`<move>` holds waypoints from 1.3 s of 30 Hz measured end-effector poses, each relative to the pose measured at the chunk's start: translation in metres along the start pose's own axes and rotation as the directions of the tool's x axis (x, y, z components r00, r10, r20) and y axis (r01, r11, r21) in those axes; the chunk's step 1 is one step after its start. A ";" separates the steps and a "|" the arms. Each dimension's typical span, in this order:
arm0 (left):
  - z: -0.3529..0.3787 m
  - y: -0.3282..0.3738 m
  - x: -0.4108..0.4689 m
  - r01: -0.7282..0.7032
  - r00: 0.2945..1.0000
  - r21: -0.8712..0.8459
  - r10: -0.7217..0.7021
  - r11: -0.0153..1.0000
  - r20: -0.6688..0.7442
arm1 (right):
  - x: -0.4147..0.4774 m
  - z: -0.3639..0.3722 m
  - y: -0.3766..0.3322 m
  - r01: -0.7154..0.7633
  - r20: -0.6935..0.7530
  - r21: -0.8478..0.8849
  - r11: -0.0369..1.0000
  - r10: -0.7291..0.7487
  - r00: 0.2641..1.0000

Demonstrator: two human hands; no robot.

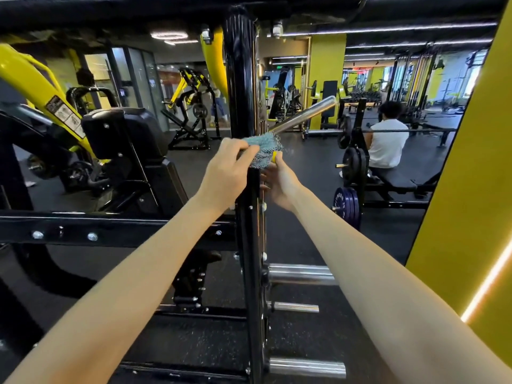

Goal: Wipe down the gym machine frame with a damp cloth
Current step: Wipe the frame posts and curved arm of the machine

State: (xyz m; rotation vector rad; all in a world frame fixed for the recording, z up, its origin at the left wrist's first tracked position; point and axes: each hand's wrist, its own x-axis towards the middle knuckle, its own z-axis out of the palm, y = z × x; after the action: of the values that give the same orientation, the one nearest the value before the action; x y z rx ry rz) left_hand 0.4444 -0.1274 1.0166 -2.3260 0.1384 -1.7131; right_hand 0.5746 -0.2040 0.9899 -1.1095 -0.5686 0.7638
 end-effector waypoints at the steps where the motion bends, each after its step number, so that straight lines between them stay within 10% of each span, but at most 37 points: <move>1: 0.002 0.000 -0.006 -0.002 1.000 -0.004 0.002 1.000 0.010 | 0.002 -0.003 0.002 0.000 0.016 0.022 1.000 -0.001 1.000; 9: 0.004 0.005 -0.082 -0.325 0.793 -0.099 0.329 0.940 0.513 | -0.010 -0.014 0.030 -0.092 -0.029 -0.143 0.985 0.089 0.996; 14: 0.002 -0.004 -0.052 -0.197 0.953 -0.066 0.207 0.978 0.222 | -0.013 -0.013 0.039 -0.088 -0.042 -0.079 0.993 0.085 0.995; 20: 0.018 0.014 -0.114 -0.329 0.838 -0.167 0.369 0.929 0.402 | -0.013 -0.017 0.035 -0.060 -0.073 -0.151 0.987 0.049 0.996; 26: 0.014 0.012 -0.072 -0.056 0.985 -0.106 0.072 0.993 0.155 | -0.009 -0.016 0.043 -0.084 -0.083 -0.082 0.993 0.077 0.994; 32: 0.014 0.019 -0.095 -0.373 0.844 -0.072 0.371 0.925 0.387 | -0.015 -0.018 0.039 -0.065 -0.115 -0.177 0.982 0.045 0.992; 39: 0.010 0.019 -0.082 -0.143 0.964 -0.031 0.146 0.989 0.222 | -0.011 -0.016 0.037 -0.099 -0.095 -0.115 0.988 0.088 0.992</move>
State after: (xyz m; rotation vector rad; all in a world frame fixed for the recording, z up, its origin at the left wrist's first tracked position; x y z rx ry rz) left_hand 0.4299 -0.1257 0.9331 -2.4335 0.2721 -1.3754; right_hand 0.5704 -0.2129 0.9488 -1.2819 -0.4939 0.7648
